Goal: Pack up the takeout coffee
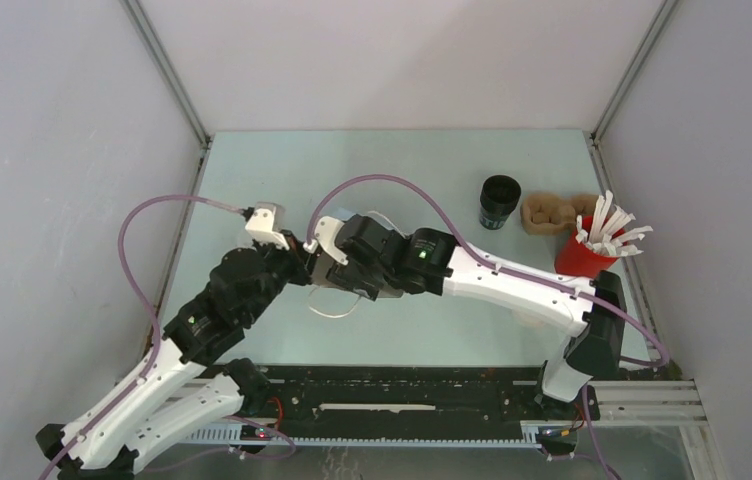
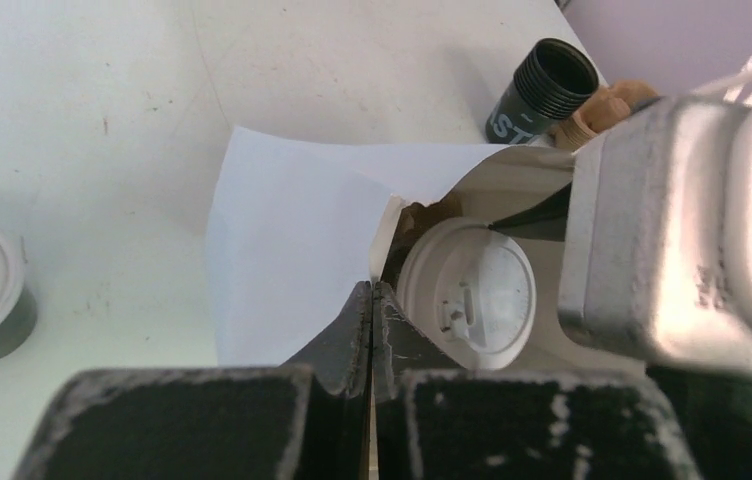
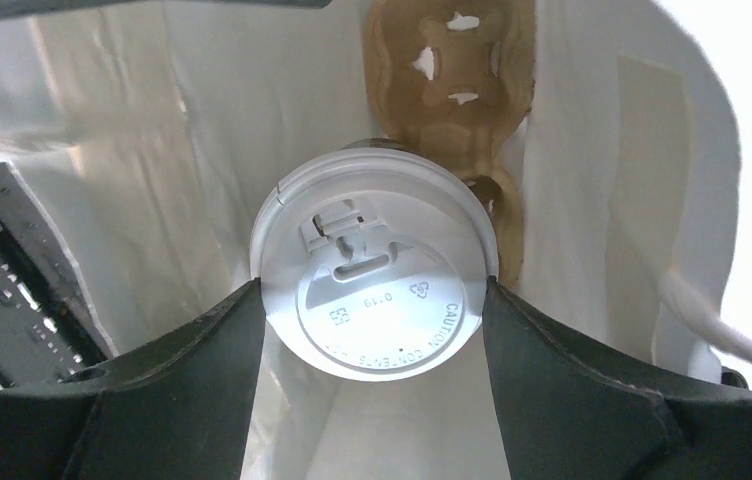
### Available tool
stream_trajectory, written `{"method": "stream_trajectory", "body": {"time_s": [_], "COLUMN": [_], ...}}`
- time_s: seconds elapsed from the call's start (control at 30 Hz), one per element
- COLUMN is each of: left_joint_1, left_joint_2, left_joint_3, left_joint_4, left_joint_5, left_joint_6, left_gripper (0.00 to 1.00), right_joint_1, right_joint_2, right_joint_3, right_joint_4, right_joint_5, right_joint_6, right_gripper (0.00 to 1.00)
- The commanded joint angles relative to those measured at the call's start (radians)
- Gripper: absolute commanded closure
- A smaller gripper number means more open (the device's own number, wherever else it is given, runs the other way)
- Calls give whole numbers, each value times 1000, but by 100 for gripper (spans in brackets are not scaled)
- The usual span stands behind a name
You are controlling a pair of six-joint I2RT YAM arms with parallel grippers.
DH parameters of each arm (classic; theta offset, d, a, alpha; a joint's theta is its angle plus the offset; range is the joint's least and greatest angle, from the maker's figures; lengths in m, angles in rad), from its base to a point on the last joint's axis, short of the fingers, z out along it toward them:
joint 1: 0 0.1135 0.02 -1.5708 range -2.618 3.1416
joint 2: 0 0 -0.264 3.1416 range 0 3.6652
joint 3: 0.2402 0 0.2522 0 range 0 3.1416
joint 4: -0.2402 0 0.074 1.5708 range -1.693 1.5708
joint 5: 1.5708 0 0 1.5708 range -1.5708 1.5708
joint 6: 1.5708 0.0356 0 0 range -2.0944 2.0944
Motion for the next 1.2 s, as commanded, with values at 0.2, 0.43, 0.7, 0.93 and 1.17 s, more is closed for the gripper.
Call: {"method": "stream_trajectory", "body": {"time_s": [0.2,0.43,0.7,0.93,1.17], "left_joint_1": [-3,-4,-43,-99,-110], "left_joint_2": [203,268,358,419,439], "left_joint_3": [333,421,497,560,607], "left_joint_4": [-71,-72,-72,-100,-150], "left_joint_5": [-7,133,269,298,287], "left_joint_6": [147,143,170,178,181], "left_gripper": [100,100,100,100,100], "right_joint_1": [4,-15,-15,-4,-22], "right_joint_2": [-110,-241,-297,-365,-389], "right_joint_3": [-18,-187,-318,-452,-557], "right_joint_4": [-71,111,191,307,429], "right_joint_5": [-59,43,48,141,183], "right_joint_6": [147,182,140,158,143], "right_gripper": [78,77,78,78,78]}}
